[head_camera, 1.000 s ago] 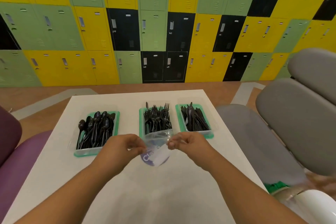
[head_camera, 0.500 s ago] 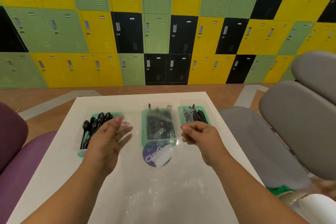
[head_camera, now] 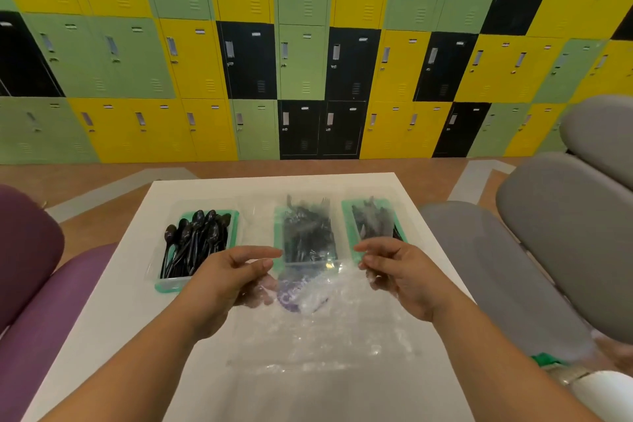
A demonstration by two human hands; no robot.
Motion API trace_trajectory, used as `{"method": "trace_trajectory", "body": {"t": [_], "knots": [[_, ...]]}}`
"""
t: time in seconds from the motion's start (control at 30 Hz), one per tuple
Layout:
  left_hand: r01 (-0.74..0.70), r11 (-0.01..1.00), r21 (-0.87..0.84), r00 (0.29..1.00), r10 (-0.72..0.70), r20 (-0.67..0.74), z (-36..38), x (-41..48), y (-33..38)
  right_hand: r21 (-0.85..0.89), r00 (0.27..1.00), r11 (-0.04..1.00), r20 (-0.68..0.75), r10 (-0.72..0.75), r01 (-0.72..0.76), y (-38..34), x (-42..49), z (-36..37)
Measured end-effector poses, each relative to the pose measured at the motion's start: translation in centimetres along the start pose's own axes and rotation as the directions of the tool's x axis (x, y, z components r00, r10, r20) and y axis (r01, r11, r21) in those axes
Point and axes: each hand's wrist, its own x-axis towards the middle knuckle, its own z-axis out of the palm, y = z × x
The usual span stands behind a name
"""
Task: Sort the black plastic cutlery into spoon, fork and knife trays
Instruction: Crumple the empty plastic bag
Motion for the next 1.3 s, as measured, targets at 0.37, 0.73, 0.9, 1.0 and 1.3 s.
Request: {"method": "trace_trajectory", "body": {"t": [0.37,0.73,0.9,1.0,1.3], "knots": [[0.129,0.967,-0.221,0.984,-0.097,0.151,-1.9,0.8,-0.6,0.025,0.988,0.990,-0.062,-0.138,0.140,0.0,0.9,0.1],[-0.145,0.957,0.253,0.986,0.117,0.121,-1.7,1.4,2.3,-0.392,0.993,0.916,0.105,-0.053,0.091,-3.7,1.2,0.2],[-0.203,0.922,0.330,0.976,0.162,0.149,0.1,1.8,3.6,-0.777,0.977,0.613,0.208,0.041,0.139,-3.4,2.2,3.7],[-0.186,0.974,0.131,0.978,0.196,-0.070,0.0,2.1,3.3,-0.652,0.991,0.747,0.112,-0.073,0.129,-2.6,2.6,3.8],[0.064,0.980,-0.187,0.996,-0.074,-0.042,2.3,1.2,-0.7,-0.215,0.992,0.972,-0.067,-0.107,0.090,-0.5,2.3,5.0]]}}
